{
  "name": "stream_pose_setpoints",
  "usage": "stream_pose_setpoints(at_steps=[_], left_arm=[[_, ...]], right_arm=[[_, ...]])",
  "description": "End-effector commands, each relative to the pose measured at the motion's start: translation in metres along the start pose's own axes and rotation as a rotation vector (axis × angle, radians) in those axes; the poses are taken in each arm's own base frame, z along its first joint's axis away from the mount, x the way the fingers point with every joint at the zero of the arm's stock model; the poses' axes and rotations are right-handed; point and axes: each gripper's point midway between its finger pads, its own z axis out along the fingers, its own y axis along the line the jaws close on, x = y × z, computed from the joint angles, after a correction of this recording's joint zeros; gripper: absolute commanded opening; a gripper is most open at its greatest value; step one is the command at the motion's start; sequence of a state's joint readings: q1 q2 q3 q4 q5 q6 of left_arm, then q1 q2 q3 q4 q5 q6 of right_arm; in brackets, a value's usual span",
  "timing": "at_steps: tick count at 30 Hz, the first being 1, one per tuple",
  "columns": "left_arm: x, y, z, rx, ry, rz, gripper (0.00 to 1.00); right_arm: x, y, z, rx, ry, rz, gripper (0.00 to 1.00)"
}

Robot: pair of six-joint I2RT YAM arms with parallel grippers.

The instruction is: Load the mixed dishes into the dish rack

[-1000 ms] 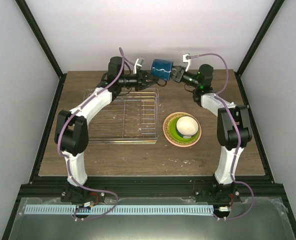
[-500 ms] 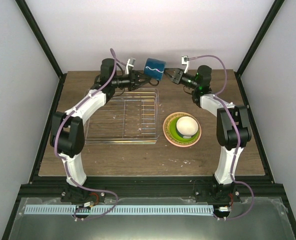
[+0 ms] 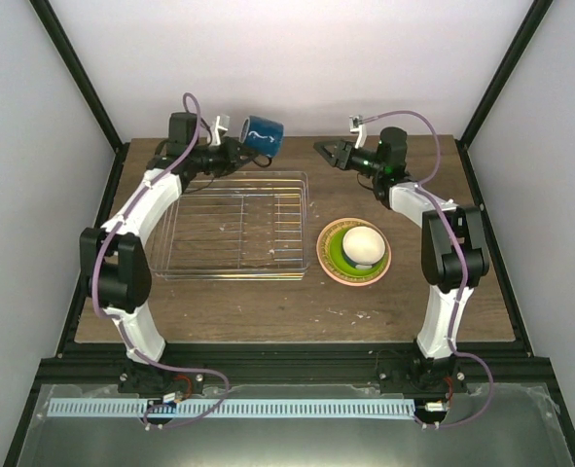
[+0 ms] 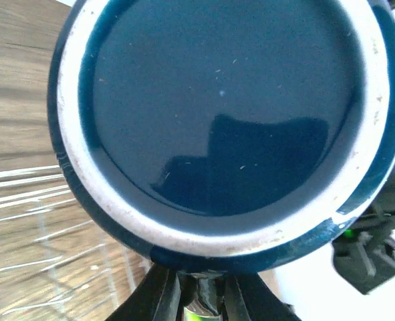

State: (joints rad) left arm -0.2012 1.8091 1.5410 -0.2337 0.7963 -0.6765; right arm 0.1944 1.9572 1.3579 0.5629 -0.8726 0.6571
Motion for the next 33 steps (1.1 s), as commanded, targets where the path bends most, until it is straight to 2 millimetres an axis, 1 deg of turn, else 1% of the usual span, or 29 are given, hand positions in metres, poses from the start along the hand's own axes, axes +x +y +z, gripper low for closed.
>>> stream_pose_setpoints(at_steps=[1,3,7,10,16,22,25,27,30,33], left_arm=[[-0.011,-0.009,-0.03,-0.153,-0.048,0.195,0.0],[-0.008,-0.004,-0.035,-0.2,-0.046,0.205,0.0],[-0.006,0.01,-0.047,-0.311,-0.054,0.223,0.0],[-0.004,0.031,-0.061,-0.455,-0.064,0.224,0.0],[-0.001,0.085,-0.095,-0.787,-0.063,0.176,0.0],[0.008,0.125,-0.124,-1.052,-0.023,0.136,0.0],[0.014,0.138,-0.133,-1.129,0.004,0.122,0.0],[0.021,0.148,-0.134,-1.164,0.032,0.107,0.0],[0.033,0.16,-0.133,-1.189,0.072,0.082,0.0],[0.039,0.17,-0.131,-1.201,0.084,0.07,0.0]], right_arm=[[-0.006,0.01,-0.004,0.051,0.025,-0.077,0.43],[-0.005,0.008,-0.004,0.068,0.034,-0.082,0.44],[-0.005,0.005,-0.004,0.088,0.049,-0.088,0.49],[-0.004,0.001,-0.005,0.112,0.058,-0.098,0.5],[-0.007,-0.006,-0.007,0.174,0.071,-0.124,0.5],[-0.01,-0.012,-0.012,0.247,0.075,-0.134,0.51],[-0.01,-0.013,-0.014,0.263,0.081,-0.127,0.52],[-0.011,-0.014,-0.015,0.273,0.082,-0.126,0.53],[-0.01,-0.016,-0.016,0.289,0.086,-0.125,0.53],[-0.011,-0.015,-0.017,0.295,0.087,-0.129,0.53]])
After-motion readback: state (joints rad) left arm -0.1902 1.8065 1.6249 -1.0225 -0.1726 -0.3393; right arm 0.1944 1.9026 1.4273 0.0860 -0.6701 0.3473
